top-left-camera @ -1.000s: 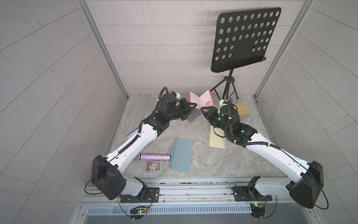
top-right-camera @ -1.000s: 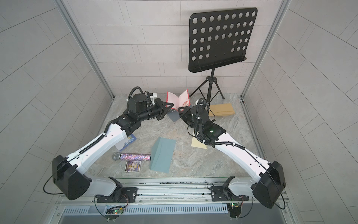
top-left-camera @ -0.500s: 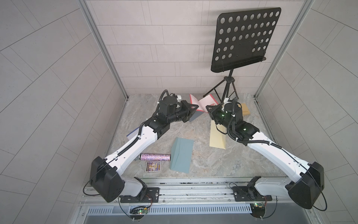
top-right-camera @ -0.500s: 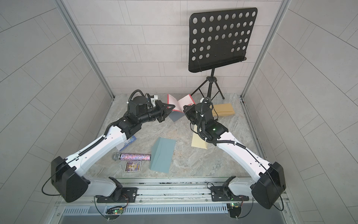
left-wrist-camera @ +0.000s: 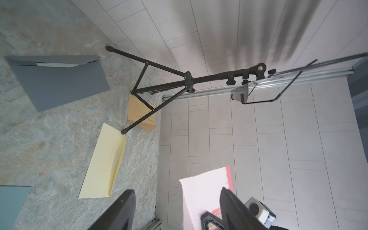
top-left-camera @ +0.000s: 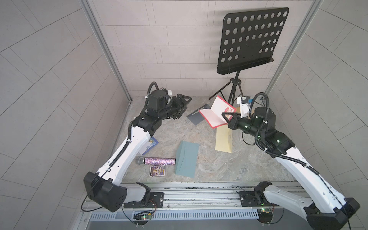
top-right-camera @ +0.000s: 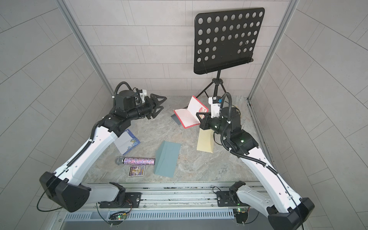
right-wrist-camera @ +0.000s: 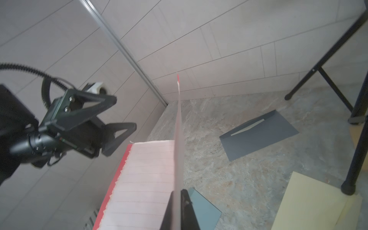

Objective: Take the letter paper out of the envelope
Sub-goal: Unfold the letter paper.

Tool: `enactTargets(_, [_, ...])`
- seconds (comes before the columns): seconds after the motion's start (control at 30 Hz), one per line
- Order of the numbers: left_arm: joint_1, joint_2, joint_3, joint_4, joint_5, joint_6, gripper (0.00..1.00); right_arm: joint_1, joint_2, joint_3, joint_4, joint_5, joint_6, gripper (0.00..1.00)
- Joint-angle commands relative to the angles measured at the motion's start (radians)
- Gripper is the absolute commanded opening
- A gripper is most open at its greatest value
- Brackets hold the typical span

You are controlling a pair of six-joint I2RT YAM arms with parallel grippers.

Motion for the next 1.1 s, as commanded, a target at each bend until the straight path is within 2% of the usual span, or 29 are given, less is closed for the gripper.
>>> enactTargets(0.0, [-0.007, 0.038, -0.022, 0.073, 0.122, 0.045, 0.73, -0.004, -0.018, 0.009, -0.124, -0.1, -0.252, 0.0])
enactTargets(0.1, [-0.029, 0.059, -0.06, 0.21, 0.209, 0.002, 0.71, -0.004, -0.024, 0.02, -0.151, -0.113, -0.301, 0.0])
enactTargets(0.17, [-0.06, 0.073, -0.057, 0.228, 0.252, 0.031, 0.71, -0.004, -0.009, 0.029, -0.148, -0.152, -0.294, 0.0])
enactTargets(0.3, [-0.096, 0.087, -0.03, 0.106, 0.308, 0.169, 0.69, -0.005, 0.018, 0.046, -0.113, -0.187, -0.244, 0.0])
enactTargets(0.47, [-0.096, 0.04, -0.028, -0.067, 0.255, 0.324, 0.72, -0.03, 0.033, 0.065, -0.096, -0.224, -0.202, 0.0])
enactTargets(0.73, [-0.096, 0.02, -0.066, -0.072, 0.263, 0.374, 0.73, -0.031, 0.085, 0.093, -0.037, -0.355, -0.108, 0.0])
enactTargets(0.87, [-0.098, 0.018, -0.093, 0.004, 0.294, 0.346, 0.72, -0.031, 0.098, 0.095, -0.017, -0.382, -0.076, 0.0])
enactTargets(1.07, [-0.107, 0.008, -0.122, 0.075, 0.328, 0.31, 0.65, -0.036, 0.114, 0.086, 0.038, -0.405, -0.023, 0.0])
